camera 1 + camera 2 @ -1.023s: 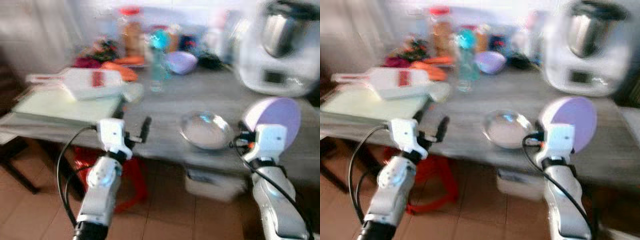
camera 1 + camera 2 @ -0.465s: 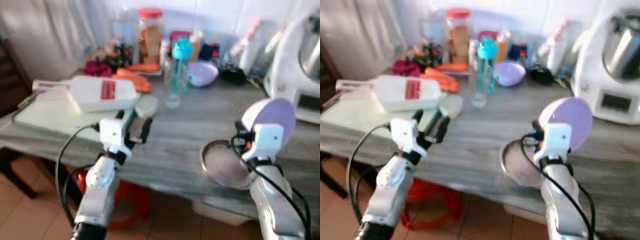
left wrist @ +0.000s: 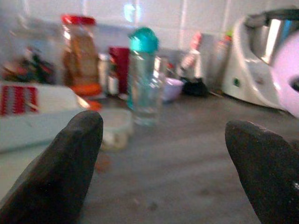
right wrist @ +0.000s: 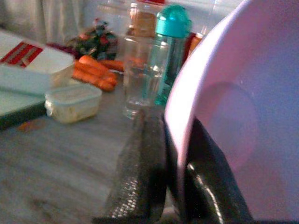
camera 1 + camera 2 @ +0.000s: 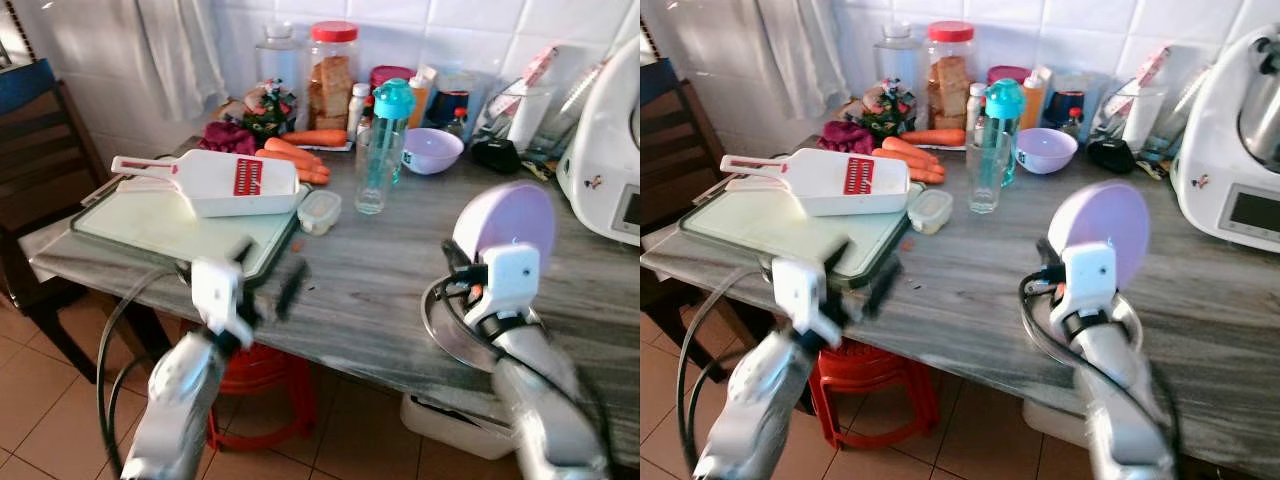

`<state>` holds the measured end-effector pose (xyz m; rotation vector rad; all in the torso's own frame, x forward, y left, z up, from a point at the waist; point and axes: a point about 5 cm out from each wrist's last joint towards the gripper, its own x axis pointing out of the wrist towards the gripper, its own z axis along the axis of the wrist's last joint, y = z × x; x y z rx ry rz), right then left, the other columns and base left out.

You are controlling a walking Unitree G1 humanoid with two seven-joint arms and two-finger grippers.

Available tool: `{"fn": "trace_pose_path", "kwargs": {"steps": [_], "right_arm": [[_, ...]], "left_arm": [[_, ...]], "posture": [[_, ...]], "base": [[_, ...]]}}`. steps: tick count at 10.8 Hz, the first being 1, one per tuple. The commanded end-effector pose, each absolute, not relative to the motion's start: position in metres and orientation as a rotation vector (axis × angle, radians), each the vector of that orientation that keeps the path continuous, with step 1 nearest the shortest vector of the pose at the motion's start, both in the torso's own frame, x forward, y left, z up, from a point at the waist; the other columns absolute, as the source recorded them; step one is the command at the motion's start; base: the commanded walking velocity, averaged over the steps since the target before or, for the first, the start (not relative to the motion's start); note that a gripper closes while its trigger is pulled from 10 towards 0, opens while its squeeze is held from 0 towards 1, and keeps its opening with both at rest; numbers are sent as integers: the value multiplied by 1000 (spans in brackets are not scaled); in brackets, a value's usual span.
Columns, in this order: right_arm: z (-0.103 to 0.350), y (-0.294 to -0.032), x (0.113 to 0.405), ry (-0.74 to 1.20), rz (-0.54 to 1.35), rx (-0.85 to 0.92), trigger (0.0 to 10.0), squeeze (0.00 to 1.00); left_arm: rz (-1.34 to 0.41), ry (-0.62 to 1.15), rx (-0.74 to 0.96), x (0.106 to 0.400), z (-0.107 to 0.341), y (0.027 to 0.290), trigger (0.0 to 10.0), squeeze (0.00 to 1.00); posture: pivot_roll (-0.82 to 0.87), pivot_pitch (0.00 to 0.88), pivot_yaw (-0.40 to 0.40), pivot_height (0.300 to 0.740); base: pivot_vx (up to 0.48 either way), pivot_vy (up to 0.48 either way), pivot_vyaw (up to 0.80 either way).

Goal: Setting the table

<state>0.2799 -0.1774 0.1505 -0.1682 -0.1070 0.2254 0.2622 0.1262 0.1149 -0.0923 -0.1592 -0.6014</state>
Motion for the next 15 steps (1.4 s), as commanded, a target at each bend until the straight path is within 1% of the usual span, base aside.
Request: {"fn": "trace_pose_path", "kwargs": {"steps": [1,2,3,4,5,6,7,8,9,11,15], "right_arm": [[157,-173,281,-131,303,-196,10000,0],[158,-172,282,-128,371,-208,10000,0],[158,-164,285,-116,518,-271,10000,0],[158,-157,287,-105,587,-262,10000,0],[158,-145,293,-76,711,-270,10000,0],[148,-143,295,-9,778,-303,10000,0],[141,-143,296,41,802,-288,10000,243],[137,-143,297,60,832,-296,10000,267],[127,-145,298,110,872,-320,10000,122],[121,-146,299,140,903,-331,10000,0],[110,-148,299,156,953,-420,10000,0]], "left_arm": [[-664,-163,-87,259,119,124,10000,0],[-687,-147,-63,257,116,127,10000,0],[-687,-141,-44,260,117,132,10000,0],[-685,-142,-46,260,118,133,10000,0],[-686,-138,-44,259,119,135,10000,0],[-708,-144,-42,256,120,138,10000,0],[-728,-153,-38,253,121,138,10000,0],[-729,-150,-39,253,121,138,10000,0],[-740,-146,-39,253,121,136,10000,0],[-745,-148,-39,254,123,136,10000,0],[-741,-137,-42,253,120,134,10000,0]], "posture": [[-28,0,-8,740],[-29,0,-6,740],[-24,0,-4,740],[-19,0,-4,740],[-16,0,-4,740],[1,0,-8,740],[2,0,-4,740],[2,0,0,740],[4,0,4,740],[4,0,4,740],[9,0,0,740]], "base": [[0,0,0],[0,0,0],[0,0,0],[0,0,0],[0,0,0],[0,0,0],[0,0,0],[0,0,0],[0,0,0],[0,0,0],[0,0,0]]}}
